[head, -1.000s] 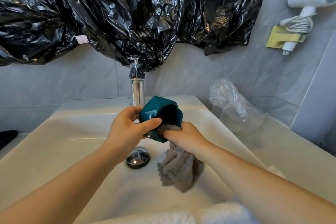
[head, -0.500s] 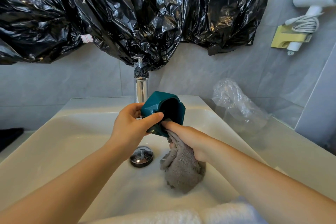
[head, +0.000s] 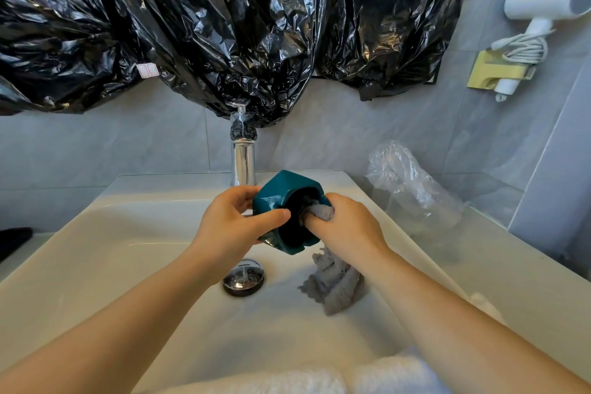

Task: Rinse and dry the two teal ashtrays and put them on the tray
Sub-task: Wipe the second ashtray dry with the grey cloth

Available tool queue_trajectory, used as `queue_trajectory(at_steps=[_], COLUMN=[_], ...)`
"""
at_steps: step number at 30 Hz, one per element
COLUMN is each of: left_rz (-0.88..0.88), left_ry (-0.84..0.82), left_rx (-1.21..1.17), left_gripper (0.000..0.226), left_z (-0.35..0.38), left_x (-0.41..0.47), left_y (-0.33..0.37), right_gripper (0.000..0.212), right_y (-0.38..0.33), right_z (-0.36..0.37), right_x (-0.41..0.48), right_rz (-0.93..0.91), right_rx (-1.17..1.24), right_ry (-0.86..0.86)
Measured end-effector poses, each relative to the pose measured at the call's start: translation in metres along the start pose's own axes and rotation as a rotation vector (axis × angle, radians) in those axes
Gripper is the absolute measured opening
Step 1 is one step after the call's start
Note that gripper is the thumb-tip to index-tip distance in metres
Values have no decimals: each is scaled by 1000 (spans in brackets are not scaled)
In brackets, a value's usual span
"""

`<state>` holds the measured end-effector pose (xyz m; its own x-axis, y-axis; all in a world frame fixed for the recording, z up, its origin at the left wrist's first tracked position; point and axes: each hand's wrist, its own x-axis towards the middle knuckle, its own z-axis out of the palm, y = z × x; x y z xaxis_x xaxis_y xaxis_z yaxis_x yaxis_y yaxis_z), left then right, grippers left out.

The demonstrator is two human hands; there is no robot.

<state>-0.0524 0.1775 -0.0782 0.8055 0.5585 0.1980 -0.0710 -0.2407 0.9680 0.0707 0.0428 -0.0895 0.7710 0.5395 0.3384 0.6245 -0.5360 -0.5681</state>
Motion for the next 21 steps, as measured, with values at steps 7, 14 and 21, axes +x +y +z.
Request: queue_trajectory(at_steps=[7, 14, 21], left_rz=[-64, -123, -148], left_ry=[94, -56, -95], left_rx=[-125, 1, 5], left_gripper=[42, 37, 33], left_z=[-3, -5, -8], left_x=[3, 1, 0], left_y=[-1, 7, 12], right_gripper=[40, 21, 40], right_y=[-8, 1, 4], right_z=[15, 3, 2], right_x=[-3, -1, 2], right_rz=[338, 37, -37], right_rx=[550, -15, 103], right_ry=[-363, -77, -49])
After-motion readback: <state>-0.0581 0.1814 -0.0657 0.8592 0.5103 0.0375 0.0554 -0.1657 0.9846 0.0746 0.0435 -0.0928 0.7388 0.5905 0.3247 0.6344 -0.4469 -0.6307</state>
